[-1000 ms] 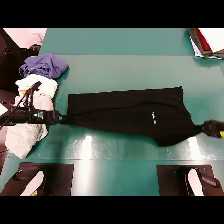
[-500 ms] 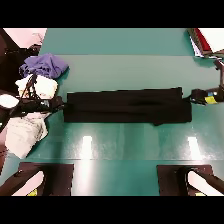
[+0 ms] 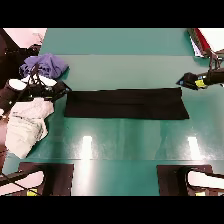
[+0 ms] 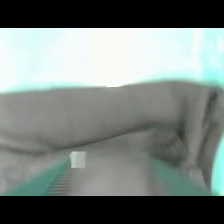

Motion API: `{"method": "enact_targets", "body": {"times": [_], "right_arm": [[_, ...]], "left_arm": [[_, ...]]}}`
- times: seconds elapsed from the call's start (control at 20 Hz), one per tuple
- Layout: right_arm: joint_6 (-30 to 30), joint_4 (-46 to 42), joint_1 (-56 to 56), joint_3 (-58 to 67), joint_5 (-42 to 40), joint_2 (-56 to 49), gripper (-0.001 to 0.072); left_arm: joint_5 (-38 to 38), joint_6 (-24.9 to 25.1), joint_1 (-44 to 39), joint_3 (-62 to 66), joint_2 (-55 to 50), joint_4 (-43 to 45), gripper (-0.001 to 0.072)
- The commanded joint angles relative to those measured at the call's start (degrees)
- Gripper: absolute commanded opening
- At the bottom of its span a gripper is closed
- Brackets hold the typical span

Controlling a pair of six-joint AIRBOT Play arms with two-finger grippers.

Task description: Fold the shirts.

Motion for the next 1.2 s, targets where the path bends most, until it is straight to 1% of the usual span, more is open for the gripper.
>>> {"method": "enact_targets", "body": {"times": [0.0,0.05,0.15,0.2,0.25,0.3,0.35,0.4,0.5,0.55,0.65,0.8,0.9,0.95,1.15], "right_arm": [[-0.04,6.97,-1.95,5.95,-0.46,-4.87,0.0567],[-1.2,6.54,-2.84,7.26,2.36,-5.25,0.0567],[-5.6,6.49,-5.01,7.28,7.8,-4.98,0.0567],[-7.1,6.34,-6.62,7.26,11.13,-5.07,0.0567],[-7.82,5.49,-8.52,7.26,14.62,-5.2,0.0568],[-8.07,3.15,-10.05,7.26,16.74,-5.22,0.0567],[-8.09,0.28,-11.52,7.26,18.16,-5.25,0.0572],[-8.09,-1.79,-13.07,7.04,18.97,-5.22,0.0575],[-8.35,-1.75,-16.28,4.48,18.71,-5.64,0.0678],[-9.94,-0.28,-17.73,2.62,18.84,-6.67,0.0682],[-14.88,5.66,-19.76,-1.14,19.58,-9.86,0.0682],[-20.02,12.92,-20.52,-3.93,20.44,-14.97,0.068],[-23.47,14.58,-19.54,-4.0,21.07,-17.18,0.068],[-24.24,14.49,-18.82,-3.98,21.05,-17.73,0.068],[-25.51,14.47,-16.15,-3.96,20.26,-19.39,0.068]], "left_arm": [[-1.44,-0.02,-0.02,4.81,-1.4,-2.19,0.0662],[-4.42,0.17,-0.04,6.38,-1.4,-2.19,0.0662],[-10.21,0.46,-0.04,8.15,-1.38,-2.21,0.0661],[-11.87,1.16,-0.04,8.22,-1.4,-2.4,0.0643],[-13.33,2.21,-0.04,8.22,-1.4,-2.36,0.0378],[-14.45,4.0,-0.04,8.22,-1.4,-2.47,0.0081],[-15.02,5.18,-0.2,8.22,-1.4,-2.49,0.0033],[-15.17,5.16,-0.76,8.15,-1.4,-2.49,0.0032],[-15.17,5.14,-2.95,8.15,-1.4,-2.43,0.0033],[-15.12,5.14,-4.72,8.15,-1.4,-2.43,0.0033],[-14.82,5.14,-8.28,8.15,-1.4,-2.4,0.0033],[-13.81,5.11,-12.72,8.15,-1.4,-2.4,0.0032],[-12.46,4.83,-14.23,8.15,-1.4,-2.4,0.0032],[-12.09,4.13,-14.4,8.15,-1.42,-2.32,0.0032],[-10.64,4.09,-14.43,8.15,-1.42,-2.27,0.0032]]}}
